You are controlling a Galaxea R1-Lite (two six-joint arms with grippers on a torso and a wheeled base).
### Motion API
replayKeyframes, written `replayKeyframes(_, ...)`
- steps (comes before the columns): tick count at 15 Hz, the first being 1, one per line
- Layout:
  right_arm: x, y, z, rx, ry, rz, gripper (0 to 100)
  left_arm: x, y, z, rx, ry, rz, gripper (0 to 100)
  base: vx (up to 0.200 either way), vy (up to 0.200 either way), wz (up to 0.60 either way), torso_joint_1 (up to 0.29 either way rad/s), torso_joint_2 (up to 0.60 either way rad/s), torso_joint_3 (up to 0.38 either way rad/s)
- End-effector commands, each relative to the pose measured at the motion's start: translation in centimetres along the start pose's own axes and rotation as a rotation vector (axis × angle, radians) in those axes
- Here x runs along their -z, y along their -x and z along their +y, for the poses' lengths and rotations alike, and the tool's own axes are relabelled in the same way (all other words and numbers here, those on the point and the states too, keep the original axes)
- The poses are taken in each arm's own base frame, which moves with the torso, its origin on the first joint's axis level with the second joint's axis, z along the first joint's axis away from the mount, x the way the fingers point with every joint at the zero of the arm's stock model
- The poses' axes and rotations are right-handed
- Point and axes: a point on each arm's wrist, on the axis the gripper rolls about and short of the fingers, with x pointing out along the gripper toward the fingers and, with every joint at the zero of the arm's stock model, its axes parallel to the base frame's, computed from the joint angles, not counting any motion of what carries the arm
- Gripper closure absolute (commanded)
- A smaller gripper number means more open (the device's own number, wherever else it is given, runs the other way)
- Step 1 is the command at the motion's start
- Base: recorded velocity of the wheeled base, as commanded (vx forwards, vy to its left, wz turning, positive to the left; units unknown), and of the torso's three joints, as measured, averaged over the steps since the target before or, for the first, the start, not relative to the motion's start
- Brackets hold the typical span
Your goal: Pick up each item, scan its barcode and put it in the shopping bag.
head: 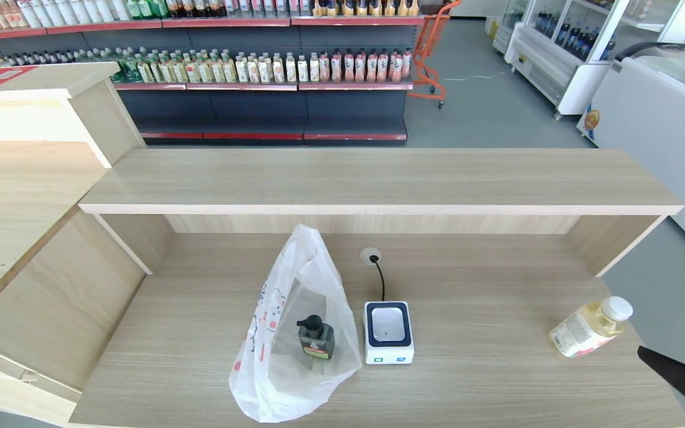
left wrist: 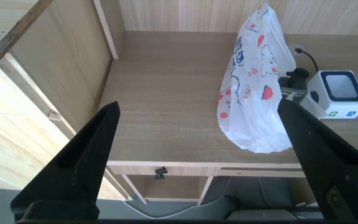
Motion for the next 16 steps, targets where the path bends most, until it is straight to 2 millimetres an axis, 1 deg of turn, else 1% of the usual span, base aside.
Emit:
replayKeyframes(1,1.4,2.5,0.6,0.025,0.022,-0.100,0,0.0,0.0,0.0,0.000,0.000,-0.001,0,0.000,0.000,0.00,0.000,0.00,0.000)
replayKeyframes(2,1.9,2.9,0.8,0.025,0.026,-0.114,0,0.0,0.0,0.0,0.000,0.000,-0.001,0,0.000,0.000,0.00,0.000,0.00,0.000)
replayKeyframes(5,5.6,5.4,1.7,0.036,0.058,-0.227,0,0.0,0.0,0.0,0.000,0.000,-0.001,0,0.000,0.000,0.00,0.000,0.00,0.000)
replayKeyframes(7,7.9,7.1,2.3,0.039,0.057,-0.225,0,0.0,0.0,0.0,-0.002,0.015,-0.001,0,0.000,0.000,0.00,0.000,0.00,0.000)
replayKeyframes(8,8.9,8.0,2.6,0.037,0.056,-0.218,0,0.0,0.0,0.0,-0.002,0.015,-0.001,0,-0.200,-0.200,0.00,-0.002,0.00,0.007)
replayKeyframes(9,9.2,8.1,2.6,0.051,0.041,-0.171,0,0.0,0.0,0.0,-0.002,0.015,-0.001,0,-0.200,-0.200,0.00,0.007,0.00,0.007)
replayKeyframes(11,9.5,7.7,2.4,0.111,0.021,-0.194,0,0.0,0.0,0.0,-0.003,0.017,-0.001,0,-0.200,-0.200,0.00,0.000,0.00,0.007)
replayKeyframes(12,9.5,7.7,2.4,0.111,0.021,-0.194,0,0.0,0.0,0.0,-0.003,0.017,-0.001,0,-0.200,-0.200,0.00,0.002,0.01,-0.002)
replayKeyframes(13,9.5,7.5,2.3,0.115,0.021,-0.231,0,0.0,0.0,0.0,-0.002,0.011,-0.001,0,-0.200,-0.200,0.00,0.022,0.01,-0.002)
replayKeyframes(16,9.5,7.5,2.3,0.117,0.018,-0.232,0,0.0,0.0,0.0,-0.002,0.011,-0.001,0,0.000,0.000,0.00,0.000,0.00,0.000)
